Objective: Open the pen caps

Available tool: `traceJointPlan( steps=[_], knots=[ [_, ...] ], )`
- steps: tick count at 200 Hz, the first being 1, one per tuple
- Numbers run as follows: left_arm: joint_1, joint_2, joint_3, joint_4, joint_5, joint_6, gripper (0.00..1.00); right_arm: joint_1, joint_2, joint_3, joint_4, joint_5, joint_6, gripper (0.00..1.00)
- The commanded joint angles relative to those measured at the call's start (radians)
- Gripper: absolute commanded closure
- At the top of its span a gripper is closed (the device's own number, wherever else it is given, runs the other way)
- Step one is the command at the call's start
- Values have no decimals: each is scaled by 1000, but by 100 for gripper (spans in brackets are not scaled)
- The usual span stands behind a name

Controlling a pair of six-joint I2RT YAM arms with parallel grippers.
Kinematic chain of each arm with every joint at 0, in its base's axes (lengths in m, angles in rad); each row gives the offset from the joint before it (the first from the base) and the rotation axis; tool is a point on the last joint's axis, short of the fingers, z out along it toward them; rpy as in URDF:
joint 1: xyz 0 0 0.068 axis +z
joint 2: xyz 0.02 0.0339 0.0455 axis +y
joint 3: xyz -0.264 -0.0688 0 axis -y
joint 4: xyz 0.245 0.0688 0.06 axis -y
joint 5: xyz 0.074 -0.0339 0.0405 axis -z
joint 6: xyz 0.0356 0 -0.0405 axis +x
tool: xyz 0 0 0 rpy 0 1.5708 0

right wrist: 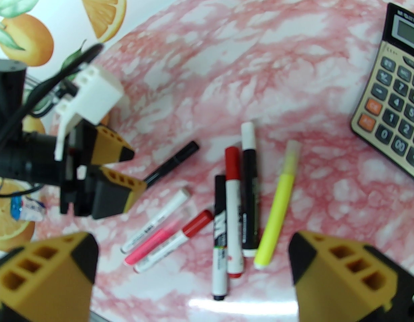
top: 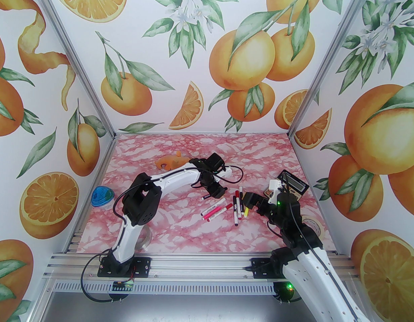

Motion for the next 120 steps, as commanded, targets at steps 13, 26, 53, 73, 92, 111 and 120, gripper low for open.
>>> traceJointPlan(
  steps=[13,26,53,73,92,111,120],
  knots=[
    [-2,44,74,-89,-13,47,40,9,10,-2,3,-23,13,0],
    [-2,59,87,-105,-12,52,41,10,11,-5,2,-23,11,0],
    [-3,70,96,-116,-25,54,46,9,12,-13,12,-24,10,0],
    [-1,85,114,-130,-26,55,51,9,31,-12,22,-28,10,0],
    [-2,100,131,-140,-31,53,51,9,50,-6,32,-35,9,0],
    [-2,107,139,-144,-41,52,51,9,51,-6,36,-38,10,0],
    [-2,109,144,-149,-46,53,51,9,51,-6,36,-38,10,0]
  ],
)
